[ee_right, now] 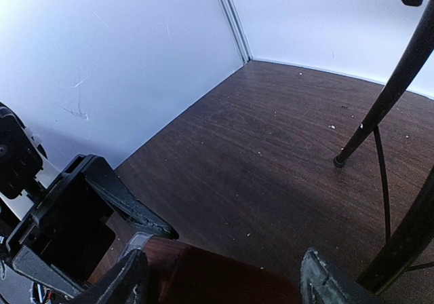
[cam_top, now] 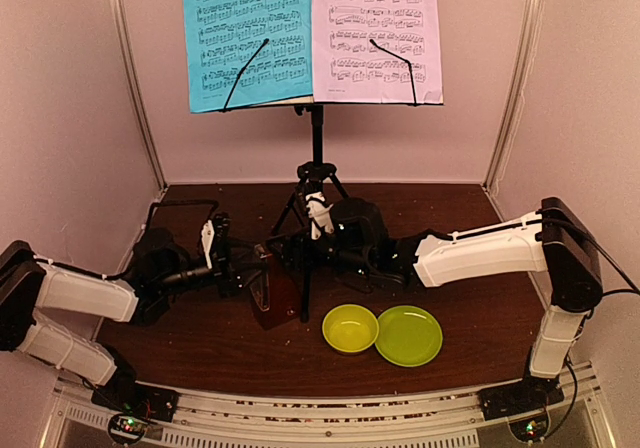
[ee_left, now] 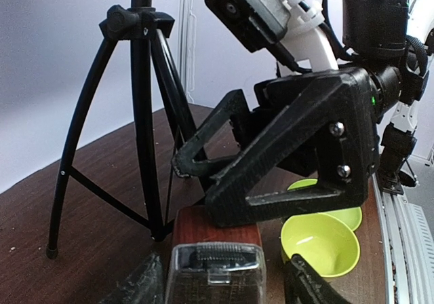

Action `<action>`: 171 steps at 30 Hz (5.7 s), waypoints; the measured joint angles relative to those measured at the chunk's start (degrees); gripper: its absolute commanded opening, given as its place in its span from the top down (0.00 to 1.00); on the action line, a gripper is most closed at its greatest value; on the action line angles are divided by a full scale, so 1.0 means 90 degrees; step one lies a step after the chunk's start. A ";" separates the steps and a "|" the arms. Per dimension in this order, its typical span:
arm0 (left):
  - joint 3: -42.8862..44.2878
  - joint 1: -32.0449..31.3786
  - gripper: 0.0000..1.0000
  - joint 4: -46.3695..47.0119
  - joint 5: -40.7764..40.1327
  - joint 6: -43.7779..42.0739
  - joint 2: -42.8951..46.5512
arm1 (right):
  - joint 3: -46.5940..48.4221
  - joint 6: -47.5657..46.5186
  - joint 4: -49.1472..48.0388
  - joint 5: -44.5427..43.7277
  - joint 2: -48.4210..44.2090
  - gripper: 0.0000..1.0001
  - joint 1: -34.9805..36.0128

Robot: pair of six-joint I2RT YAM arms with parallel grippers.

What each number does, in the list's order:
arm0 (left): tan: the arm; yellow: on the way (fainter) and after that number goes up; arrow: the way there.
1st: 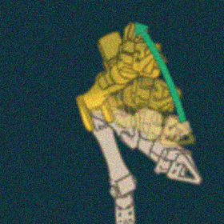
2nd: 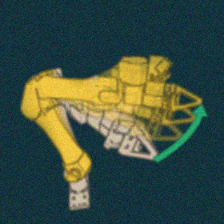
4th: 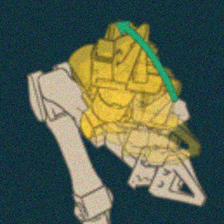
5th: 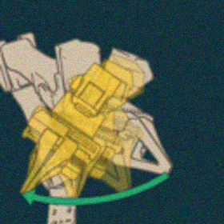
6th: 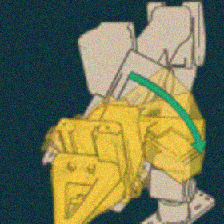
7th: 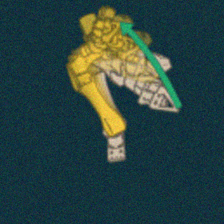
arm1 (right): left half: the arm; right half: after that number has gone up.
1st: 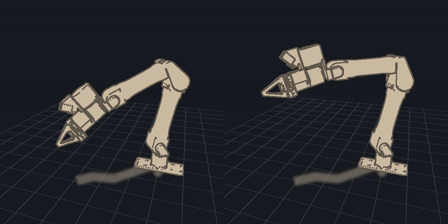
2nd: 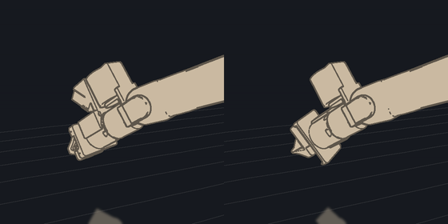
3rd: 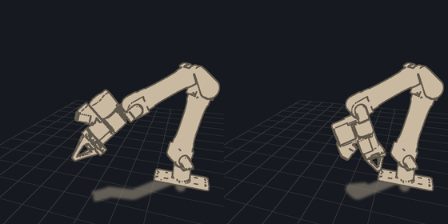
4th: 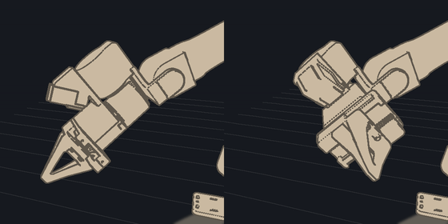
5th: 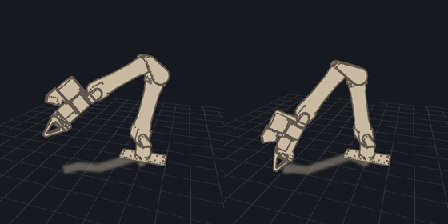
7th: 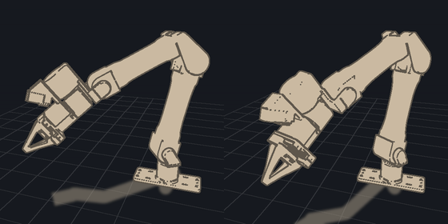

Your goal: Set up the instrument practice props

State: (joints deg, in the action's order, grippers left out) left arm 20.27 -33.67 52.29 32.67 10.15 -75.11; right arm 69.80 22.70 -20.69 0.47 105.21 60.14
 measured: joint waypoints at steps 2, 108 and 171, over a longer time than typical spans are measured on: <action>0.0000 0.0015 0.45 0.0012 0.0017 0.0000 -0.0032 | 0.0000 -0.0002 0.0000 0.0000 0.0000 0.23 0.0000; -0.0675 0.0075 0.91 0.0971 -0.0384 0.0294 0.0267 | 0.0325 -0.0202 0.0204 0.0248 0.0233 0.27 0.0136; 0.4719 0.1909 0.35 -0.6402 -0.4058 0.0219 -0.2815 | 0.0818 -0.0631 0.1299 0.0923 -0.0410 0.05 0.0041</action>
State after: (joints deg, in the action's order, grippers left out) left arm 62.74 -16.49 -5.32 -3.86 12.12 -100.44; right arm 77.17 17.02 -8.99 8.78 101.51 60.51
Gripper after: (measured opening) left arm 0.634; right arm 0.943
